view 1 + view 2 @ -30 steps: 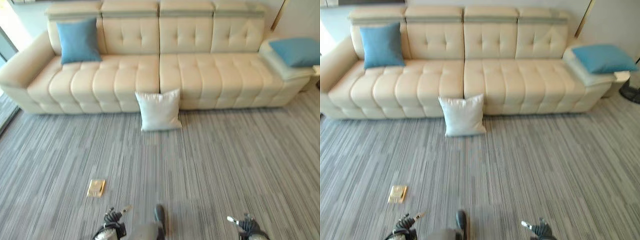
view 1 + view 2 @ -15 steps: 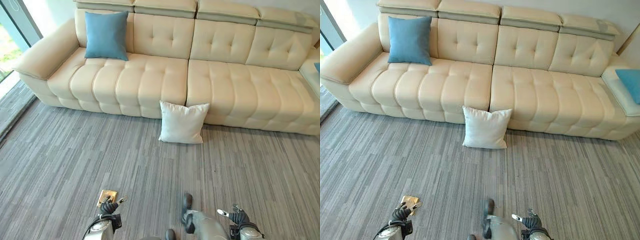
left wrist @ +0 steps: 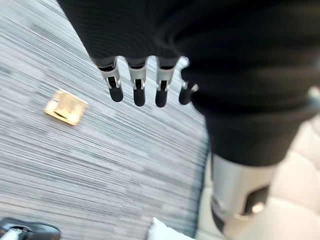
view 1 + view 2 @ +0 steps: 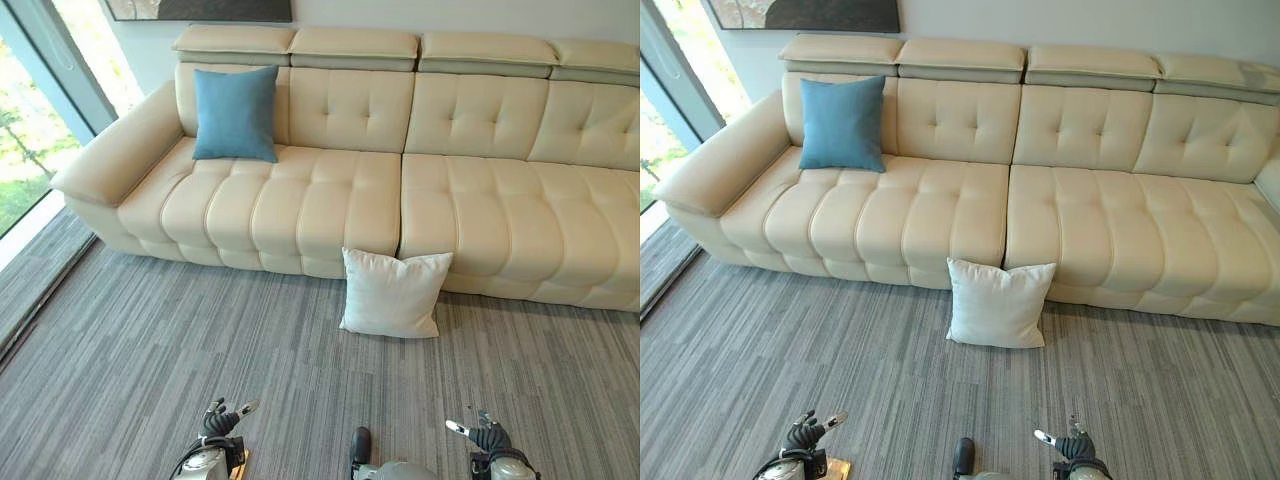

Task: Pick up all the scattered cushions and arrange them neatly on the sofa.

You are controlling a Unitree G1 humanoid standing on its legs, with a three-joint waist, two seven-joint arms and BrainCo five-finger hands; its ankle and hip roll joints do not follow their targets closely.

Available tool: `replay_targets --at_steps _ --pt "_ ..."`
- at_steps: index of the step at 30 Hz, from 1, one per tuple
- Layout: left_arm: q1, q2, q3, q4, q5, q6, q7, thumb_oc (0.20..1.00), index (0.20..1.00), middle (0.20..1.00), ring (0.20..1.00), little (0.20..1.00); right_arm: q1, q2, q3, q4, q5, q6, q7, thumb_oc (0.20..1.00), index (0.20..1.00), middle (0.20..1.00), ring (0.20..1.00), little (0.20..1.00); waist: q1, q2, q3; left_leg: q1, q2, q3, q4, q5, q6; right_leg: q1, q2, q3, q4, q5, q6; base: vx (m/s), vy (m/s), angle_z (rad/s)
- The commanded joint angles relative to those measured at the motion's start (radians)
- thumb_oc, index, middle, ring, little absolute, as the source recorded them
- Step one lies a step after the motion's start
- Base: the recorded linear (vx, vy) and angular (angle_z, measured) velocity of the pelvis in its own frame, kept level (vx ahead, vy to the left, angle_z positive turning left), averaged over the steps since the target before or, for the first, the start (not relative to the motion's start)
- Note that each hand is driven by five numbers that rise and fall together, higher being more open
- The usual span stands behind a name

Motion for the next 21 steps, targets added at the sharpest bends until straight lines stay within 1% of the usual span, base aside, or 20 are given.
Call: replay_targets --at_steps 1,2,3,4,5,6,7,8,9,10,11,12,13,15,17,18,19,20,21 --pt "-0.041 0.031 -0.056 -0.043 0.001 -0.026 -0.004 1.000 1.000 1.000 1.000 1.000 -0.025 -0.046 -0.008 0.017 0.020 -0.009 -0.011 1.000 1.000 1.000 1.000 1.000 -0.021 -0.013 0.058 0.021 0.101 -0.018 -0.125 0.219 0.024 0.086 -0.065 -0.007 0.027 -0.186 0.178 0.16 -0.168 -0.33" --pt "-0.044 0.029 -0.060 -0.037 0.005 -0.023 -0.003 1.000 1.000 1.000 1.000 1.000 -0.024 -0.048 -0.006 0.020 0.016 -0.007 -0.014 1.000 1.000 1.000 1.000 1.000 -0.018 -0.018 0.062 -0.011 0.095 -0.019 -0.127 0.197 0.033 0.092 -0.069 0.000 0.025 -0.191 0.175 0.11 -0.108 -0.22" --pt "-0.045 0.029 -0.060 -0.037 0.005 -0.023 -0.003 1.000 1.000 1.000 1.000 1.000 -0.024 -0.048 -0.006 0.020 0.016 -0.007 -0.014 1.000 1.000 1.000 1.000 1.000 -0.018 -0.018 0.062 -0.012 0.096 -0.018 -0.126 0.196 0.033 0.092 -0.069 0.000 0.026 -0.191 0.175 0.13 -0.111 -0.25" --pt "-0.037 0.026 -0.060 -0.041 0.005 -0.021 -0.002 1.000 1.000 1.000 1.000 1.000 -0.026 -0.050 -0.002 0.026 0.014 -0.002 -0.015 1.000 1.000 1.000 1.000 1.000 -0.013 -0.028 0.068 -0.067 0.073 -0.015 -0.178 0.140 0.059 0.116 -0.080 0.011 0.011 -0.188 0.182 0.15 -0.098 -0.33" --pt "-0.033 0.025 -0.058 -0.036 0.005 -0.020 -0.003 1.000 1.000 1.000 1.000 1.000 -0.028 -0.049 0.001 0.030 0.014 -0.001 -0.013 1.000 1.000 1.000 1.000 1.000 -0.009 -0.034 0.068 -0.089 0.054 -0.020 -0.237 0.108 0.076 0.127 -0.085 0.020 -0.001 -0.184 0.189 0.15 -0.098 -0.51" --pt "-0.033 0.025 -0.058 -0.036 0.005 -0.020 -0.003 1.000 1.000 1.000 1.000 1.000 -0.028 -0.049 0.001 0.030 0.014 -0.001 -0.013 1.000 1.000 1.000 1.000 1.000 -0.009 -0.034 0.067 -0.090 0.054 -0.020 -0.239 0.109 0.076 0.126 -0.085 0.020 -0.001 -0.184 0.190 0.18 -0.045 -0.64" --pt "-0.023 0.025 -0.055 -0.028 0.012 -0.017 -0.005 1.000 1.000 1.000 1.000 1.000 -0.028 -0.050 0.011 0.037 0.000 0.002 -0.012 1.000 1.000 1.000 1.000 1.000 -0.004 -0.035 0.066 -0.094 0.021 -0.044 -0.369 0.086 0.094 0.146 -0.087 0.032 -0.013 -0.183 0.201 0.19 -0.023 -0.50" --pt "-0.018 0.024 -0.058 -0.027 0.016 -0.014 -0.007 1.000 1.000 1.000 1.000 1.000 -0.028 -0.048 0.016 0.045 -0.005 0.004 -0.009 1.000 1.000 1.000 1.000 1.000 -0.004 -0.035 0.063 -0.099 0.008 -0.061 -0.433 0.098 0.096 0.154 -0.086 0.035 -0.014 -0.185 0.202 0.19 -0.024 -0.35" --pt "-0.018 0.024 -0.058 -0.027 0.016 -0.014 -0.007 1.000 1.000 1.000 1.000 1.000 -0.028 -0.048 0.016 0.045 -0.005 0.004 -0.009 1.000 1.000 1.000 1.000 1.000 -0.004 -0.035 0.063 -0.099 0.008 -0.061 -0.434 0.098 0.096 0.154 -0.086 0.035 -0.014 -0.185 0.202 0.14 -0.019 -0.15" --pt "-0.012 0.023 -0.059 -0.018 0.023 -0.011 -0.007 1.000 1.000 1.000 1.000 1.000 -0.024 -0.048 0.022 0.044 -0.016 0.005 -0.012 1.000 1.000 1.000 1.000 1.000 -0.003 -0.028 0.061 -0.113 0.002 -0.088 -0.539 0.154 0.092 0.165 -0.078 0.041 -0.025 -0.185 0.202 0.15 -0.024 -0.15" --pt "-0.009 0.022 -0.063 -0.006 0.031 -0.008 -0.011 1.000 1.000 1.000 1.000 1.000 -0.022 -0.048 0.028 0.047 -0.023 0.006 -0.011 1.000 1.000 1.000 1.000 1.000 -0.002 -0.024 0.059 -0.114 -0.003 -0.104 -0.598 0.196 0.088 0.178 -0.070 0.045 -0.025 -0.188 0.200 0.23 -0.029 -0.11" --pt "-0.004 0.023 -0.064 -0.002 0.036 -0.008 -0.013 1.000 1.000 1.000 1.000 1.000 -0.022 -0.049 0.030 0.049 -0.030 0.005 -0.010 1.000 1.000 1.000 1.000 1.000 -0.003 -0.018 0.059 -0.117 -0.006 -0.114 -0.647 0.230 0.083 0.185 -0.062 0.050 -0.025 -0.191 0.198 0.30 -0.016 -0.11" --pt "-0.002 0.020 -0.066 0.009 0.046 -0.004 -0.017 1.000 1.000 1.000 1.000 1.000 -0.021 -0.047 0.035 0.057 -0.036 0.007 -0.011 1.000 1.000 1.000 1.000 1.000 -0.007 -0.007 0.061 -0.149 -0.018 -0.106 -0.712 0.252 0.068 0.204 -0.048 0.056 -0.025 -0.201 0.199 0.28 0.001 -0.13" --pt "-0.002 0.018 -0.058 0.031 0.051 -0.006 -0.019 1.000 1.000 1.000 1.000 1.000 -0.023 -0.045 0.038 0.063 -0.038 0.005 -0.010 1.000 1.000 1.000 1.000 1.000 -0.007 0.002 0.059 -0.170 -0.023 -0.085 -0.712 0.265 0.054 0.219 -0.032 0.077 -0.024 -0.205 0.197 0.26 0.029 -0.27" --pt "0.000 0.018 -0.055 0.034 0.050 -0.007 -0.018 1.000 1.000 1.000 1.000 1.000 -0.025 -0.045 0.039 0.067 -0.039 0.006 -0.009 1.000 1.000 1.000 1.000 1.000 -0.001 0.005 0.058 -0.166 -0.023 -0.086 -0.712 0.274 0.051 0.229 -0.029 0.091 -0.024 -0.208 0.195 0.23 0.062 -0.36" --pt "0.012 0.013 -0.045 0.049 0.038 -0.009 -0.015 1.000 1.000 1.000 1.000 1.000 -0.026 -0.041 0.049 0.072 -0.051 0.011 -0.003 1.000 1.000 1.000 1.000 1.000 0.002 0.009 0.038 -0.144 -0.023 -0.099 -0.712 0.270 0.070 0.256 -0.025 0.114 -0.028 -0.227 0.195 0.24 0.074 -0.54" --pt "0.012 0.013 -0.045 0.049 0.038 -0.009 -0.015 1.000 1.000 1.000 1.000 1.000 -0.026 -0.041 0.049 0.072 -0.051 0.011 -0.003 1.000 1.000 1.000 1.000 1.000 0.003 0.008 0.038 -0.143 -0.023 -0.098 -0.712 0.269 0.070 0.256 -0.026 0.115 -0.028 -0.227 0.195 0.36 0.120 -0.54" --pt "0.016 0.010 -0.043 0.053 0.035 -0.009 -0.014 1.000 1.000 1.000 1.000 1.000 -0.027 -0.040 0.050 0.079 -0.056 0.010 -0.002 1.000 1.000 1.000 1.000 1.000 0.002 0.008 0.027 -0.136 -0.025 -0.099 -0.712 0.272 0.072 0.264 -0.030 0.116 -0.022 -0.241 0.200 0.23 0.083 -0.48" --pt "0.019 0.009 -0.043 0.062 0.035 -0.008 -0.014 1.000 1.000 1.000 1.000 1.000 -0.025 -0.037 0.051 0.081 -0.061 0.012 -0.001 1.000 1.000 1.000 1.000 1.000 0.001 0.006 0.014 -0.126 -0.025 -0.092 -0.712 0.262 0.080 0.266 -0.038 0.116 -0.009 -0.257 0.203 0.36 0.134 -0.32"
